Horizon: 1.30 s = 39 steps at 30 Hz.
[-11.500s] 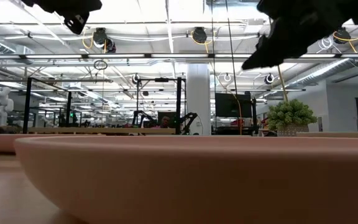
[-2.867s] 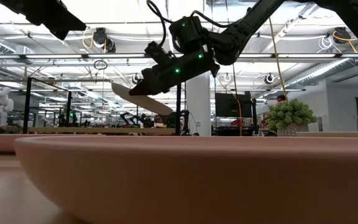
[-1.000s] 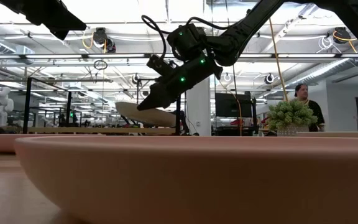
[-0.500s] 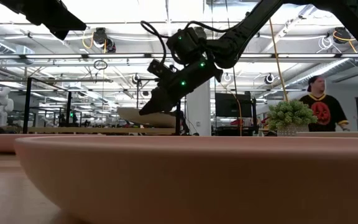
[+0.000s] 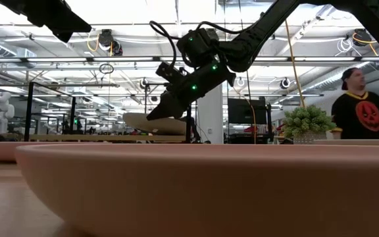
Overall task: Place and stack plates onto a shelf
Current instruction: Put the blue plate on the shelf, then put the bottom pink transparent plate on the shelf
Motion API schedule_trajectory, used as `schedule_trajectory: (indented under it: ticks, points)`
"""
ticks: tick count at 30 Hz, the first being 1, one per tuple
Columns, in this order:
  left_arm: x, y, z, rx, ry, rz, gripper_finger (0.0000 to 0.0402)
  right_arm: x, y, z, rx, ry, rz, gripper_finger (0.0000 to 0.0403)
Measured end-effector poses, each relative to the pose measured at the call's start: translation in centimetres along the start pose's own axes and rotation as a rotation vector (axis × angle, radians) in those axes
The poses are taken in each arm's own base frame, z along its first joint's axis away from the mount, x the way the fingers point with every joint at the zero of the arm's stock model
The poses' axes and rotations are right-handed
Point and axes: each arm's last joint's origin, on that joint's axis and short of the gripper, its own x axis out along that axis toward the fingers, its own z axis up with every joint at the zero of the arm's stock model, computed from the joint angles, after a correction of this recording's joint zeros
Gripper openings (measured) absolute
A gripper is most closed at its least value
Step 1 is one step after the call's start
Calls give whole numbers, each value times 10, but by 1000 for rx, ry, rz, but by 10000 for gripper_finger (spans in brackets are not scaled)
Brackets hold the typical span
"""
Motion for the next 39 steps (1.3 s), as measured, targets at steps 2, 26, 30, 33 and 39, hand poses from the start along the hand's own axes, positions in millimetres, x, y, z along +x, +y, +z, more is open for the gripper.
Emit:
schedule_trajectory:
  ticks: [2,26,30,33,39]
  points:
    - [0,0,0,0,0,0,1,0,0,0,-2,0,0,16]
    - [0,0,-2,-26,25,2,1,-90,-1,80,88,-119,29,108]
    - [0,0,-3,-43,32,2,1,-124,3,79,110,-62,66,97]
    - [0,0,-3,-51,33,1,1,-148,10,61,137,-56,75,88]
    - [0,0,-4,-67,37,1,1,-176,23,9,209,-177,-39,65]
